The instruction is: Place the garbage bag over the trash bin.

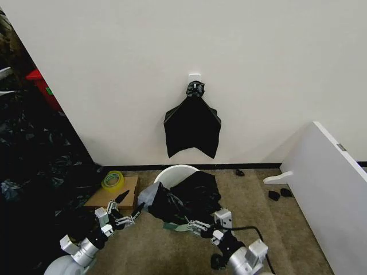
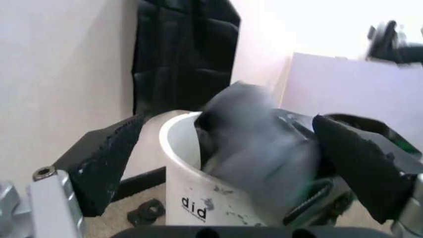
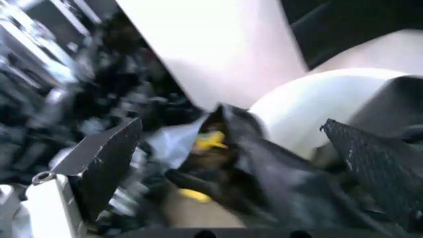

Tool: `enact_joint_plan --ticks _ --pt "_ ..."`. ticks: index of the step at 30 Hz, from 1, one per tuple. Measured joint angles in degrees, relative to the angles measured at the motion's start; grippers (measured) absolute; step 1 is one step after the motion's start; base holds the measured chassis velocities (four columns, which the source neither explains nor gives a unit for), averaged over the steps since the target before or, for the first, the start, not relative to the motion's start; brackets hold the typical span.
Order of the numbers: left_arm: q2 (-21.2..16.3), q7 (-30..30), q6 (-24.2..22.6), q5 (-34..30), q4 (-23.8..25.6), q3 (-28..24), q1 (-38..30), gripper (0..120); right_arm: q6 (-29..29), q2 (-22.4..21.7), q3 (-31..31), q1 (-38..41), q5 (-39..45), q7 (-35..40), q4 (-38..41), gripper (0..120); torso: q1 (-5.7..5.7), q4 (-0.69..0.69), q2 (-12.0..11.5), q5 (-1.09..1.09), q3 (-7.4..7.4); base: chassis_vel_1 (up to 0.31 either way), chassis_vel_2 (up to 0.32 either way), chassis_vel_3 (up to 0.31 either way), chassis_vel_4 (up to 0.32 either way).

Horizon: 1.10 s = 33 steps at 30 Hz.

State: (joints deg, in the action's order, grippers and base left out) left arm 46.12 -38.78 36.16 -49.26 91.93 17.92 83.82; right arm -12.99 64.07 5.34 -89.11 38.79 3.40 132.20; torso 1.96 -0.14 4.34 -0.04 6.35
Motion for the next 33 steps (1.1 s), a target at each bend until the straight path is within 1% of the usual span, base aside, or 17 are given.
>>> enact_joint_plan --ticks 1,3,4,6,9,13,15,16,18,20,21,23,24,26,27,31,33 --pt "0.00 0.00 0.00 0.00 0.00 0.00 0.00 100 0.00 0.00 0.00 0.00 0.00 0.00 0.00 100 0.00 0.00 0.00 0.00 0.00 0.000 0.000 0.000 0.000" --pt "-0.08 0.39 0.72 1.68 -0.04 -0.21 -0.34 100 -5.28 0.27 -0.50 4.07 9.21 1.91 0.76 100 0.00 0.00 0.00 -0.01 0.00 0.000 0.000 0.000 0.000" --pt "-0.08 0.39 0.72 1.68 -0.04 -0.21 -0.34 100 -5.28 0.27 -0.50 4.07 9.21 1.91 0.76 100 0.00 0.00 0.00 -0.01 0.00 0.000 0.000 0.000 0.000" --pt "-0.01 1.08 0.90 2.40 -0.04 -0.29 -0.40 100 -8.82 1.05 -1.89 7.71 13.58 3.85 -0.50 100 0.00 -0.01 0.00 -0.01 0.00 0.000 0.000 0.000 0.000" --pt "0.10 1.67 1.10 2.73 0.25 -0.23 -0.20 100 -10.28 2.28 -3.68 10.84 14.07 5.07 -3.19 100 0.00 0.01 0.00 0.00 0.00 0.000 0.000 0.000 0.000" --pt "0.19 4.44 1.51 2.47 2.82 0.37 1.20 100 -9.98 3.44 -4.08 13.93 13.42 5.99 -5.55 100 0.00 0.01 0.00 0.00 0.00 0.000 0.000 0.000 0.000" --pt "0.54 8.33 1.52 1.81 5.56 1.45 2.98 100 -8.74 1.77 -2.46 15.11 12.48 5.42 -5.60 100 0.00 -0.01 0.00 0.01 0.00 0.000 0.000 0.000 0.000" --pt "0.54 8.33 1.52 1.81 5.56 1.45 2.98 100 -8.74 1.77 -2.46 15.11 12.48 5.42 -5.60 100 0.00 -0.01 0.00 0.01 0.00 0.000 0.000 0.000 0.000" --pt "1.34 11.57 1.42 1.64 7.15 2.24 3.96 100 -8.30 0.29 -1.39 16.22 12.16 4.84 -5.75 100 0.00 -0.01 0.00 0.00 0.00 0.000 0.000 0.000 0.000" --pt "3.04 16.85 0.55 1.88 10.11 3.89 5.69 100 -8.02 -2.39 -0.50 19.46 11.27 3.74 -7.35 100 0.00 0.01 0.00 0.01 0.00 0.000 0.000 0.000 0.000" --pt "3.04 16.85 0.55 1.88 10.11 3.89 5.69 100 -8.02 -2.39 -0.50 19.46 11.27 3.74 -7.35 100 0.00 0.01 0.00 0.01 0.00 0.000 0.000 0.000 0.000" --pt "3.72 21.37 -0.32 2.59 12.28 5.07 7.04 100 -7.98 -5.06 -0.61 23.36 9.70 2.51 -10.12 100 0.00 -0.02 0.00 0.00 0.00 0.000 0.000 0.000 0.000" --pt "3.72 21.37 -0.32 2.59 12.28 5.07 7.04 100 -7.98 -5.06 -0.61 23.36 9.70 2.51 -10.12 100 0.00 -0.02 0.00 0.00 0.00 0.000 0.000 0.000 0.000" --pt "4.21 26.23 -1.65 3.73 15.27 7.15 9.83 100 -8.32 -7.89 -2.23 29.25 8.58 0.96 -14.28 100 0.00 0.01 0.00 0.02 0.00 0.000 0.000 0.000 0.000" --pt "4.21 26.23 -1.65 3.73 15.27 7.15 9.83 100 -8.32 -7.89 -2.23 29.25 8.58 0.96 -14.28 100 0.00 0.01 0.00 0.02 0.00 0.000 0.000 0.000 0.000" --pt "4.71 30.39 -3.58 4.57 17.90 8.73 12.35 100 -9.50 -9.68 -5.07 35.18 7.35 -1.12 -19.33 100 0.00 0.02 0.00 0.02 0.00 0.000 0.000 0.000 0.000" --pt "5.17 33.48 -5.21 5.79 19.73 9.31 13.97 100 -10.51 -10.70 -9.19 40.57 5.23 -3.60 -24.04 100 0.00 0.01 0.00 0.01 0.00 0.000 0.000 0.000 0.000"
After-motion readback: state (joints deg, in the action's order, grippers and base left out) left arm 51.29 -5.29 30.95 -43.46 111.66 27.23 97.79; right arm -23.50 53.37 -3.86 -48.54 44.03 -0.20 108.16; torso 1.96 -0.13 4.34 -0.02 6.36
